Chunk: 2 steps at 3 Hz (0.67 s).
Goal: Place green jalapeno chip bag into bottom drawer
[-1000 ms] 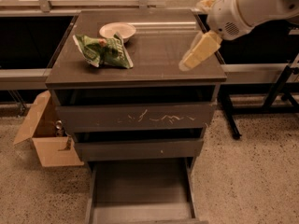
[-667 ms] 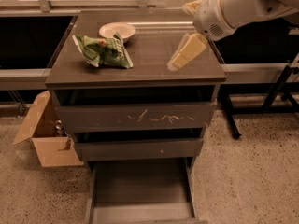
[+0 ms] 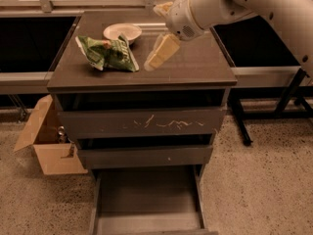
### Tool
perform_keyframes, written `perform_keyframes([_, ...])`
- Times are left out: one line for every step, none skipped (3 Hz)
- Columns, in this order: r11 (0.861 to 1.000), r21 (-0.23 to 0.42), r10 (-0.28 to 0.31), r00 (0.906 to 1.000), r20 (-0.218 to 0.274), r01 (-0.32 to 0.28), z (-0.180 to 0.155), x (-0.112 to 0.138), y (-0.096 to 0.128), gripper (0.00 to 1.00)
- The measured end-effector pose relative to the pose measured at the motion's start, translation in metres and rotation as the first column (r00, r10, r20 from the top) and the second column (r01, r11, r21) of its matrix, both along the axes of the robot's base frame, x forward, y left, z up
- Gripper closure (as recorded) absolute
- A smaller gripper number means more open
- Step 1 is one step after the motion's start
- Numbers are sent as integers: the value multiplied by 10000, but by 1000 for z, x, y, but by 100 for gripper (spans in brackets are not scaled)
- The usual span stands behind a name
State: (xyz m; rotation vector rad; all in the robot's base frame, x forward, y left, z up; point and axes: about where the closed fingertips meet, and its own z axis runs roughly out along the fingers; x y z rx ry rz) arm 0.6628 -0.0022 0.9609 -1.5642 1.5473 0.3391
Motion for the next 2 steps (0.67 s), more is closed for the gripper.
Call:
perform_keyframes([9980,352,534,9986,-24,-533,-8,12,35,0])
perform_keyframes([9928,740,949,9954,-110,-939,-19,26,68,0])
